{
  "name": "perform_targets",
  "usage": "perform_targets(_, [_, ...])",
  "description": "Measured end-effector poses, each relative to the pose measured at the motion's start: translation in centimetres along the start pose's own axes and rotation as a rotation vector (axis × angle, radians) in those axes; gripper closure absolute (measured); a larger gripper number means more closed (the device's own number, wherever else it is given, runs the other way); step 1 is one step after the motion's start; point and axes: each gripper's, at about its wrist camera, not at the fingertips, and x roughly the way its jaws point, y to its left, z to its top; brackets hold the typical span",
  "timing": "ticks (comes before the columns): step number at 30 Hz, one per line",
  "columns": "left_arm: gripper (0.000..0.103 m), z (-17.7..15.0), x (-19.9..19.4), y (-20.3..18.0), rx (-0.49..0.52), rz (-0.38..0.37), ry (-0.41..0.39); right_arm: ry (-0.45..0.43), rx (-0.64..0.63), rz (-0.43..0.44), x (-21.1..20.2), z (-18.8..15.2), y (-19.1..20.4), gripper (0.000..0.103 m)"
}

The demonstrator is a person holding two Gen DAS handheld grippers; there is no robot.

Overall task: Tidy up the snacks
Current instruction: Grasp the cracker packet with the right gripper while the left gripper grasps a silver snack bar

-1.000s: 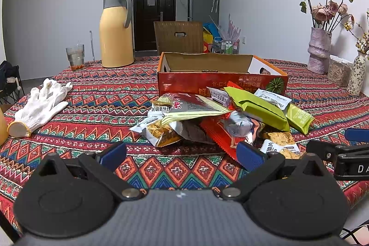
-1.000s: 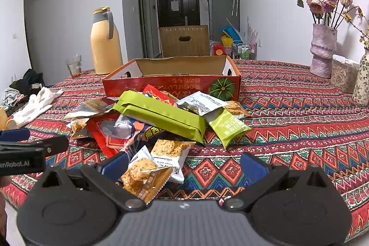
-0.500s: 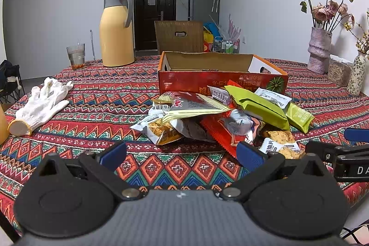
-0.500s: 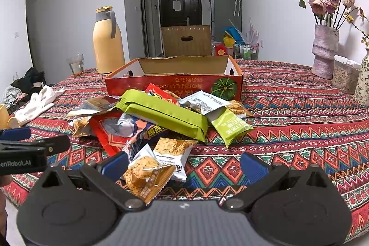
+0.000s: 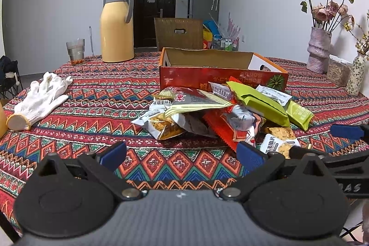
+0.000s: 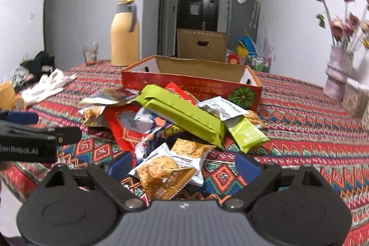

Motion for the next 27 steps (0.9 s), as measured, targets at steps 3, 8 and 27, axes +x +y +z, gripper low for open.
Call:
perform_targets(3, [0.0, -0.2, 0.1, 0.2, -0.004, -0.002, 0.005, 0.017, -0.048, 0.022, 0.8, -0.1, 0.8, 0.024])
perform_targets(8, [0.0, -0.4, 0.3, 0.6, -0.009, -0.005, 0.018, 0.025, -0.126, 0.055, 1.8, -0.3, 1.9, 0.035])
perform_targets(27, [0.0, -0.4, 1.3, 1.2, -0.029, -0.005, 0.043, 0.035, -0.026, 0.101, 2.4, -0.8, -0.1, 0.06])
